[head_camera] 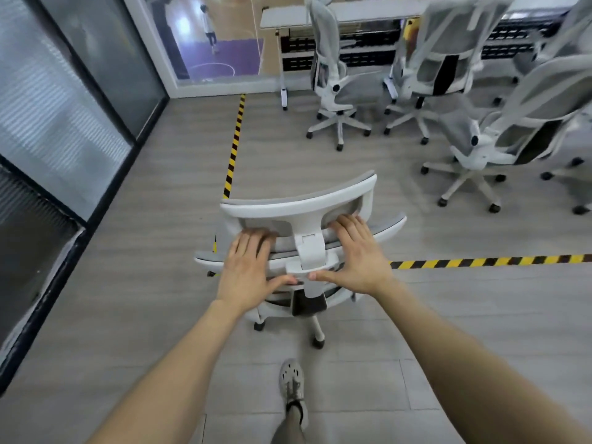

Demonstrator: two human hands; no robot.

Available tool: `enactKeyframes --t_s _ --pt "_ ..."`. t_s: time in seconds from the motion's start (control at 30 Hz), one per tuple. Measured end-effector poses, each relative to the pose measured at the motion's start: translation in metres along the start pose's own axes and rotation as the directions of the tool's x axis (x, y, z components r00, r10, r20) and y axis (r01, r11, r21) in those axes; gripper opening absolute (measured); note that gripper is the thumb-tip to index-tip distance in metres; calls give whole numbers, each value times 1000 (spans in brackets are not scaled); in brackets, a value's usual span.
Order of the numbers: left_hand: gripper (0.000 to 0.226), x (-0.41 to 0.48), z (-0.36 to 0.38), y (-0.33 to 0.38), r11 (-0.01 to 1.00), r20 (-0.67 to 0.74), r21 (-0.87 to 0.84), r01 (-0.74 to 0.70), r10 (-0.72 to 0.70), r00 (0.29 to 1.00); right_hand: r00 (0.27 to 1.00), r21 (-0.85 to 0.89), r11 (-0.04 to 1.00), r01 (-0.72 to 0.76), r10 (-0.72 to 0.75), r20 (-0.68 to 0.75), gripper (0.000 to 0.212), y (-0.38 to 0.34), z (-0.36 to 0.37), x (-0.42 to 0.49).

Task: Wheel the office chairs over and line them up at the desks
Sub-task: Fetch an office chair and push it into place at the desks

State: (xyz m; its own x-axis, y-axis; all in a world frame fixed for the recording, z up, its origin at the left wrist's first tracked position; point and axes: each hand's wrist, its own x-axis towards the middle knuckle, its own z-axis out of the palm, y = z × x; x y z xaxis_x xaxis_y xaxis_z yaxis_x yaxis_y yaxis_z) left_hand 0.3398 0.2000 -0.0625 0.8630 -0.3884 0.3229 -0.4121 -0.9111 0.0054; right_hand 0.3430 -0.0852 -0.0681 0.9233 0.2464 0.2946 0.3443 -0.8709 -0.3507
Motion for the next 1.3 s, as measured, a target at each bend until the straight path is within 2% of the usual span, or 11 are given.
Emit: enactKeyframes --t_s 0.13,0.3,0.43,0.7,0.93,1.03,1.17,1.3 --pt "106 90 30 -13 997 20 -15 -77 77 997 997 -36 996 -81 81 -2 131 46 -5 59" --pt "105 206 64 -24 985 33 -72 -156 159 987 971 -74 970 -231 235 53 141 98 -14 135" --pt "107 288 87 -21 979 74 -66 -192 197 978 954 -88 951 -296 298 11 140 147 -16 183" --pt "110 457 138 -10 963 62 -94 -254 261 963 932 -98 927 -361 356 -67 130 259 -26 291" --pt "104 597 178 27 957 84 -118 -266 277 957 889 -104 885 -454 458 17 140 363 -52 378" --pt "103 649 193 42 955 88 -144 -258 272 958 876 -129 873 -470 479 49 135 400 -69 413" --pt "101 700 207 59 957 118 -155 -245 264 957 869 -232 855 -464 490 66 136 442 -78 441" --pt "99 740 217 66 951 104 -162 -263 281 954 844 -248 829 -501 532 73 139 469 -85 465"
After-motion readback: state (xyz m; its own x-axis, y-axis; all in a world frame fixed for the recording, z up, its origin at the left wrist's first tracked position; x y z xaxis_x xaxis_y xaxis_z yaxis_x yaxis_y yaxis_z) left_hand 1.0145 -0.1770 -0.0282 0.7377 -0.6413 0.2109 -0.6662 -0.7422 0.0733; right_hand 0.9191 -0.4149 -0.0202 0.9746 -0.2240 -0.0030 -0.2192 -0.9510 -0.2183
